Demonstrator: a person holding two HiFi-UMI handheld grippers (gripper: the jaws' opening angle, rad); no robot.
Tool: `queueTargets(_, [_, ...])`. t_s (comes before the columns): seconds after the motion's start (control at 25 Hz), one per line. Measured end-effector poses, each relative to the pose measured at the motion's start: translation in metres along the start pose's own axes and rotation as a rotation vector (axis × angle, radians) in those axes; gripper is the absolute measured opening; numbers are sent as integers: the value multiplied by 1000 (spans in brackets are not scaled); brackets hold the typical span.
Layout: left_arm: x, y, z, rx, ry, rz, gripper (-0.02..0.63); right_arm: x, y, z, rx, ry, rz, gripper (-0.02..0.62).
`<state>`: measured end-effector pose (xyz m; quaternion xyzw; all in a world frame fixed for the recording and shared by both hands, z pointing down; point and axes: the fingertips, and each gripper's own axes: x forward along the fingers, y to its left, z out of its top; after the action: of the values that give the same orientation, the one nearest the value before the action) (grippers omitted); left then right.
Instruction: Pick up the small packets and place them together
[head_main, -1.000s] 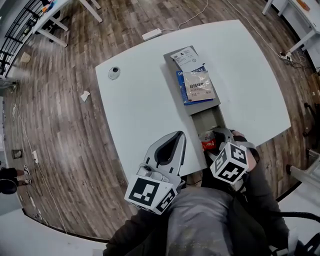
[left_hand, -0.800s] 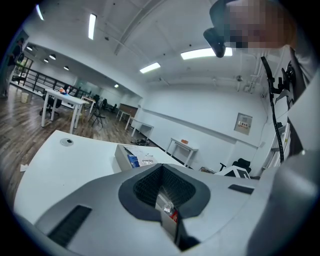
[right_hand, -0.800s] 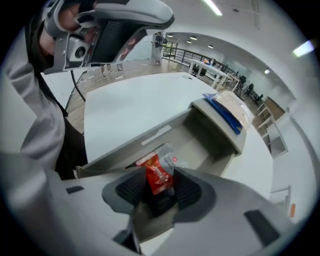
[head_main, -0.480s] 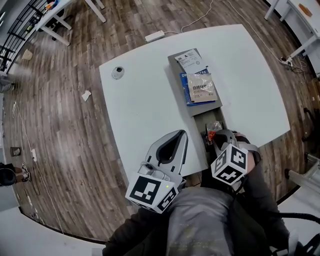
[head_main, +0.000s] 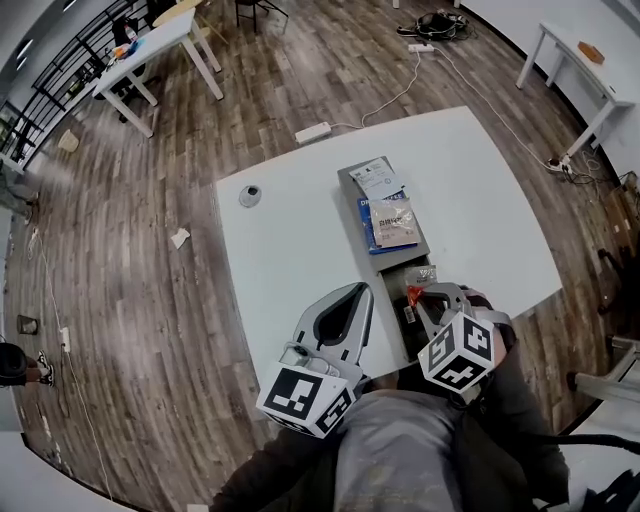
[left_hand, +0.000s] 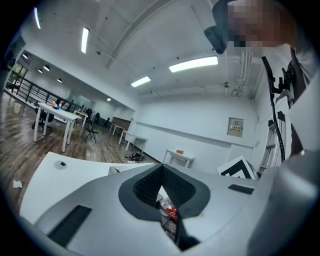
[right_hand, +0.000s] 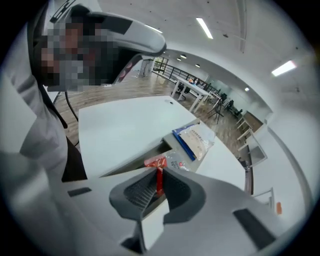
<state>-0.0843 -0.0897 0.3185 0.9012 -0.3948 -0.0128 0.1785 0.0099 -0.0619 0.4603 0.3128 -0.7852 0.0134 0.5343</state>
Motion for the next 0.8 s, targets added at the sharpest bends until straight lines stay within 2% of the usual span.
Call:
queueTargets(0.24, [0, 11, 4, -3, -25, 47, 3, 3, -31, 30, -53, -60, -20, 40])
queueTargets(0.48, [-2, 41, 9, -22, -41, 151, 3, 21, -68, 63, -97, -100, -16, 40])
queueTargets(0.8, [4, 69, 7, -62, -19, 232, 3, 59, -86, 72, -103, -47, 47, 41])
